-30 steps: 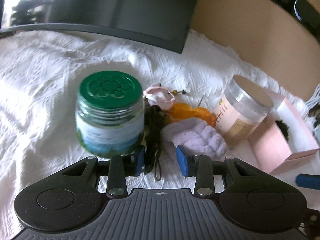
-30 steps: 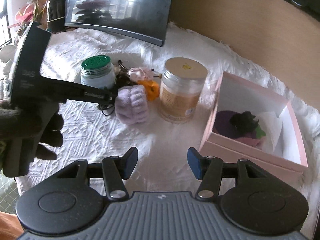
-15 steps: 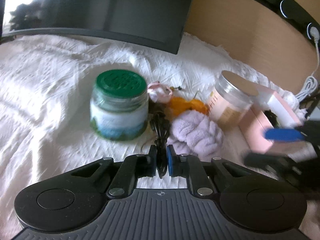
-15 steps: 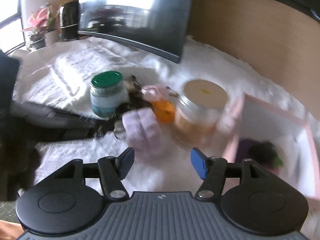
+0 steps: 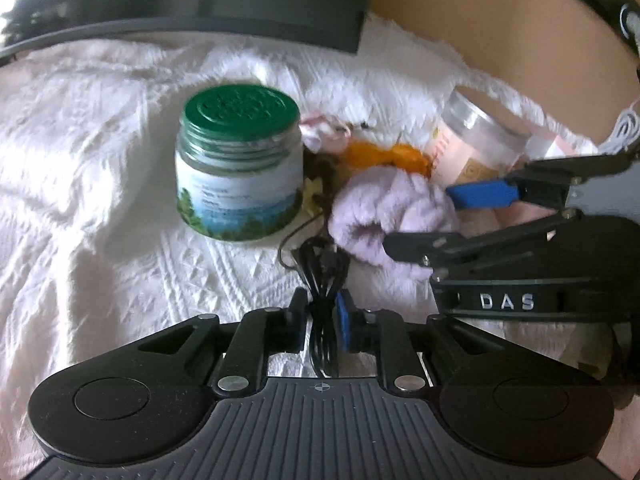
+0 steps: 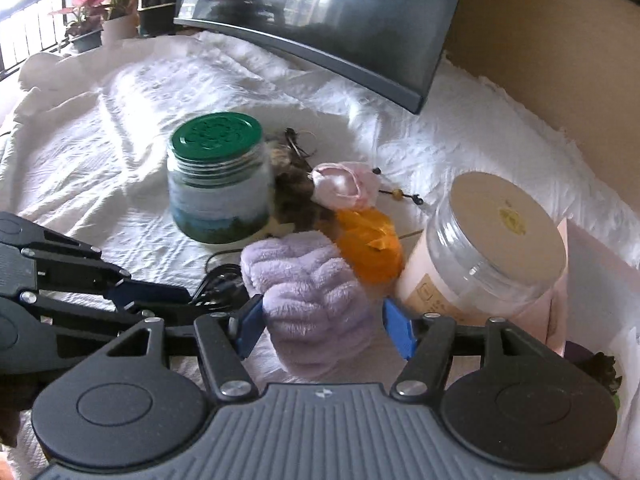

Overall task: Organize soft objects
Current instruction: 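Grasp the lavender scrunchie with the right gripper while the left gripper grasps the black cable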

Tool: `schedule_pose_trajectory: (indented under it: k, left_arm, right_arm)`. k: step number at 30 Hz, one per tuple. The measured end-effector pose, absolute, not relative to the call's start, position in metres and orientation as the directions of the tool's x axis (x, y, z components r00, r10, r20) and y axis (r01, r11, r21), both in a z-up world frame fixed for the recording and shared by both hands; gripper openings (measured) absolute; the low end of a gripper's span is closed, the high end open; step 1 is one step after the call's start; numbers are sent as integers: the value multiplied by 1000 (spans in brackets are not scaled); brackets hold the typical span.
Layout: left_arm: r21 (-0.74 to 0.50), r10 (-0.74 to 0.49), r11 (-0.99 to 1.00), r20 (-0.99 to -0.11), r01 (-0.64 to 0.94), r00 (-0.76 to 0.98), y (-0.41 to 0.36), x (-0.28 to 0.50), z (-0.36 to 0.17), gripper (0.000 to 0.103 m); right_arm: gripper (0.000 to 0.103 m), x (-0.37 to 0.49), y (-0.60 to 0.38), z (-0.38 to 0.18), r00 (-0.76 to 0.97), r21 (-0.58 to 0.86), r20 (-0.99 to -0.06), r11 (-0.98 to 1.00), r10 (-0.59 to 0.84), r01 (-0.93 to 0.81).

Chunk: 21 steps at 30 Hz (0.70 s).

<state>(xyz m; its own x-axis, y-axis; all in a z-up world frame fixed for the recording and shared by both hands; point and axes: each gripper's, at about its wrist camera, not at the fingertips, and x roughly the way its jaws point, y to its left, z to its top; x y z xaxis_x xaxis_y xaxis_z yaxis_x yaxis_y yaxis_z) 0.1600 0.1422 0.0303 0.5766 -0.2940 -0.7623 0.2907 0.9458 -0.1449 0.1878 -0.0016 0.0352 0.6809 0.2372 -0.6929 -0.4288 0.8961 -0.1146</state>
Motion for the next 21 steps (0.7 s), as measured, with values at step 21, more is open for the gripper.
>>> schedule_pose_trajectory:
  k: [21]
  left_arm:
    - [-97, -311, 935, -690, 342, 654, 145, 152, 67, 16]
  right_arm:
    - [36, 187, -15, 102, 668, 22, -682, 921, 297, -388]
